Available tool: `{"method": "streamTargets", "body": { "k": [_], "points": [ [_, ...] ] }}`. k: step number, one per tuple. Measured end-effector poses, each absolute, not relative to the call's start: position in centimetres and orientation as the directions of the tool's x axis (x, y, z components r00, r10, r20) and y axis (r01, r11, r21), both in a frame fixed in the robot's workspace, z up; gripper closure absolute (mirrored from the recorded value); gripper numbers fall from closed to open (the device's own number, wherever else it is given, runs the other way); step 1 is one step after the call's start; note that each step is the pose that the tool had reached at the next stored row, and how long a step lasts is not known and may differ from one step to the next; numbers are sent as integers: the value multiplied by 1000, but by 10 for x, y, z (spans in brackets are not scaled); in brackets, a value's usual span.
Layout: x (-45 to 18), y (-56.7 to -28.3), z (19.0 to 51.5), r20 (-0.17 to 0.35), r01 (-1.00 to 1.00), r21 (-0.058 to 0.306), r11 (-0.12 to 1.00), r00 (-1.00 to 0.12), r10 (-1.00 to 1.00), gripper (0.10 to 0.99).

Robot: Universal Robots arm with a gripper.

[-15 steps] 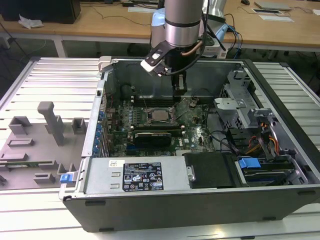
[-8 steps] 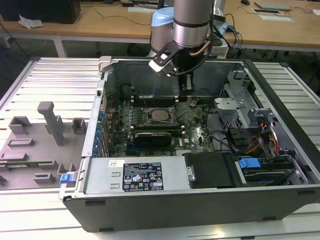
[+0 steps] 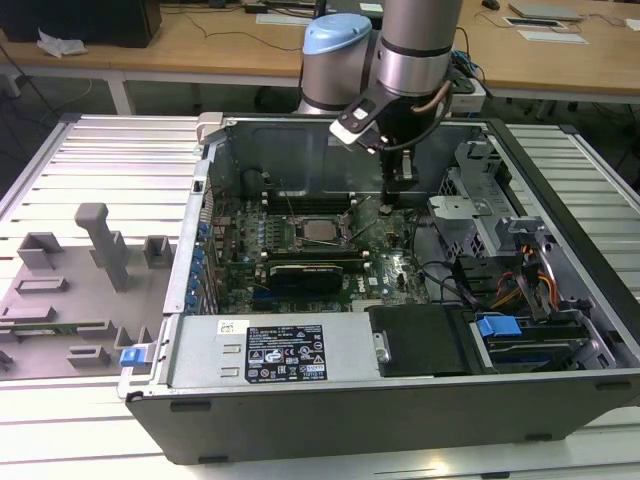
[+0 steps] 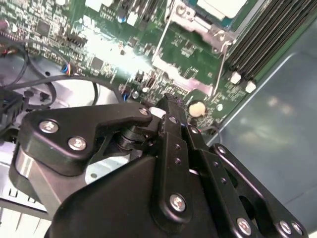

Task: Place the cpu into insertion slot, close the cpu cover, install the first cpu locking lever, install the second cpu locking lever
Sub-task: 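Close the cpu cover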

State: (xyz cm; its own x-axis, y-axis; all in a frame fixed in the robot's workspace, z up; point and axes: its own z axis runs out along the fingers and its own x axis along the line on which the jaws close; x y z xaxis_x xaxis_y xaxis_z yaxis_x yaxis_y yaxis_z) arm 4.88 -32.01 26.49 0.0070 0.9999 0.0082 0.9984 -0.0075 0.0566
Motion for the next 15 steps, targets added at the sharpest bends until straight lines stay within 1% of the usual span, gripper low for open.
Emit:
{"method": "streamTargets", "body": {
  "k": [6, 9, 15],
  "points": [
    [53, -320, 257, 8, 999, 39, -8, 8, 1000, 980],
    [54, -320, 256, 7, 995, -102, -8, 9, 1000, 980],
    [50, -320, 256, 7, 994, -106, -8, 9, 1000, 980]
  ]
}}
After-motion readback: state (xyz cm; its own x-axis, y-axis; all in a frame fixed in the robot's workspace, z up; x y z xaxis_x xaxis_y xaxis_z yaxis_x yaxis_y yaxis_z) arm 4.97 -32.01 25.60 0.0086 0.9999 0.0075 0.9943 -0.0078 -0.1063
